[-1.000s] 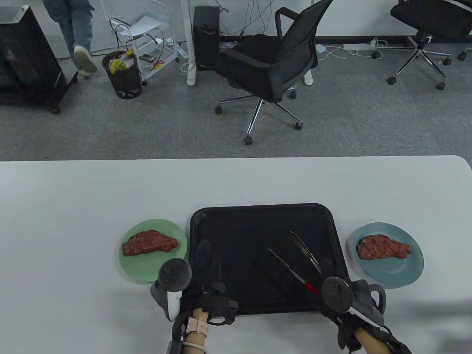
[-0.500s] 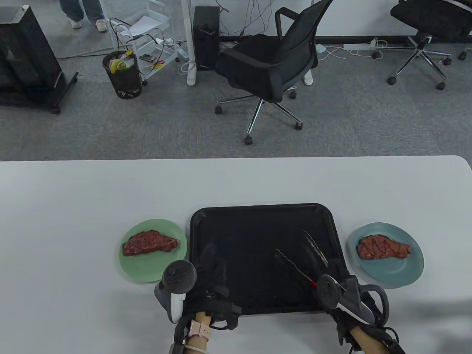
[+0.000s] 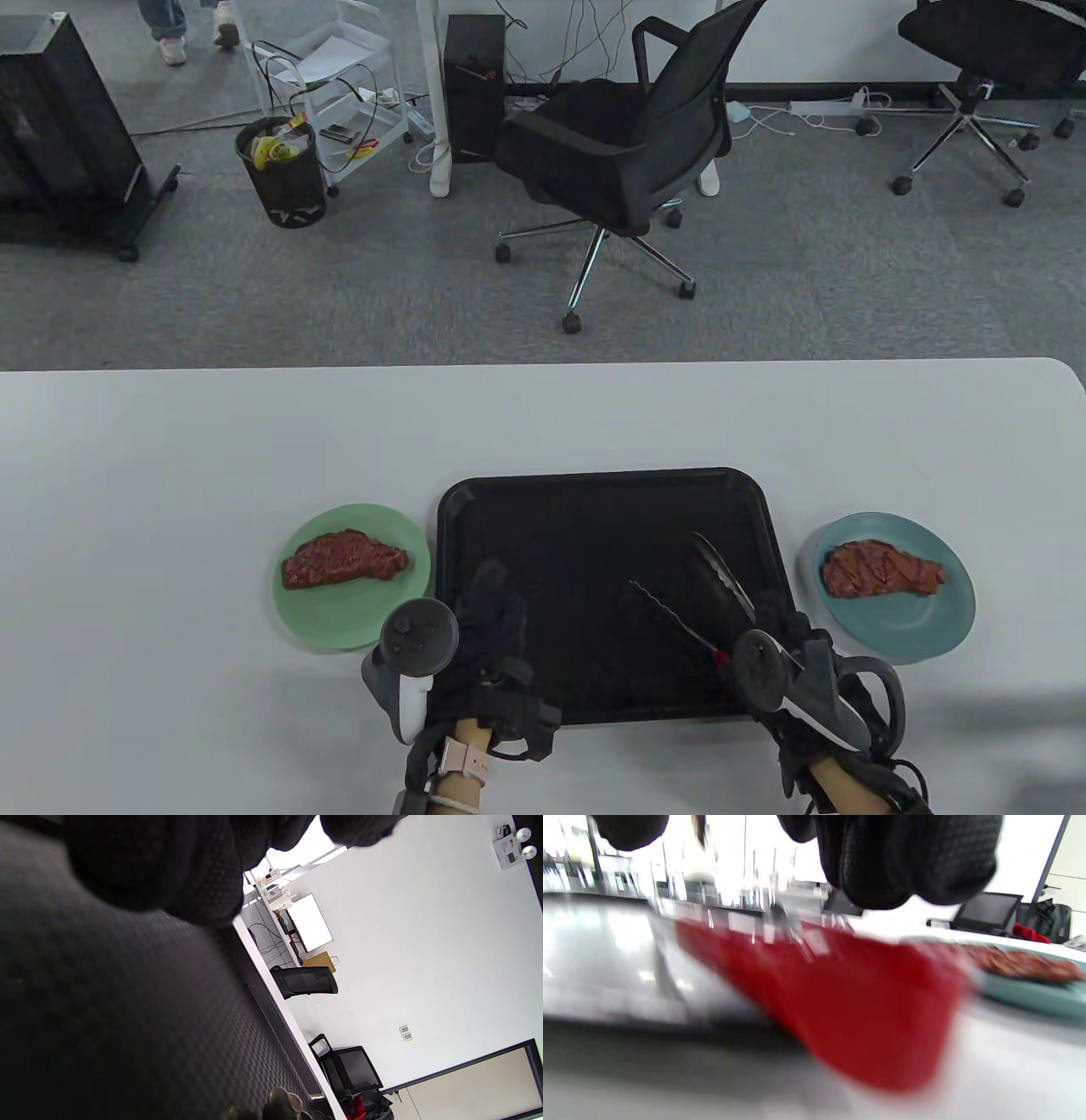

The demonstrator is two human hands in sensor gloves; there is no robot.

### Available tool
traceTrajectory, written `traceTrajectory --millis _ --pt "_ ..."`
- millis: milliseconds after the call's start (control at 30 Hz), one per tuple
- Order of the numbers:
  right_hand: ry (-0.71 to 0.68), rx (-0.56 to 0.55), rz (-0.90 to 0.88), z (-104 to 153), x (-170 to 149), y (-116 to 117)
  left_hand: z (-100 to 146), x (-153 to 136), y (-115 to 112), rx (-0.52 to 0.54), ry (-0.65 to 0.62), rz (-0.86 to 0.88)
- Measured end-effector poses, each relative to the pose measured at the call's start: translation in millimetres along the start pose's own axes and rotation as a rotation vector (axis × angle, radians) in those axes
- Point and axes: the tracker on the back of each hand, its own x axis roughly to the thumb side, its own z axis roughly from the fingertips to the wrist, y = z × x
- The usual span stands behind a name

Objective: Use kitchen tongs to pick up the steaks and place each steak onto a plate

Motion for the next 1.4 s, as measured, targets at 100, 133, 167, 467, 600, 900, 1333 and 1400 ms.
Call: traceTrajectory --millis 100,133,167,467,600,900,1333,1400 --pt "-0.051 -0.130 -0.259 -4 3 -17 -1 3 -3 0.003 -0.012 0.007" --pt "-0.050 -0.142 -0.330 -6 4 -21 -1 4 -4 0.002 -0.015 0.010" --pt "-0.036 -0.165 -0.440 -10 7 -25 -1 5 -5 0.001 -0.020 0.014" --pt "-0.026 -0.145 -0.592 -27 34 1 3 9 -8 0.005 -0.046 0.018" --pt "-0.048 -0.095 -0.524 -18 33 8 4 8 -6 0.008 -0.050 0.020" --pt "-0.037 -0.083 -0.510 -15 28 11 5 5 -5 0.011 -0.042 0.040" --pt "-0.037 -0.053 -0.500 -18 28 16 4 3 -7 0.008 -0.038 0.010" --pt "-0.036 -0.053 -0.503 -17 27 16 5 4 -8 0.006 -0.038 0.007"
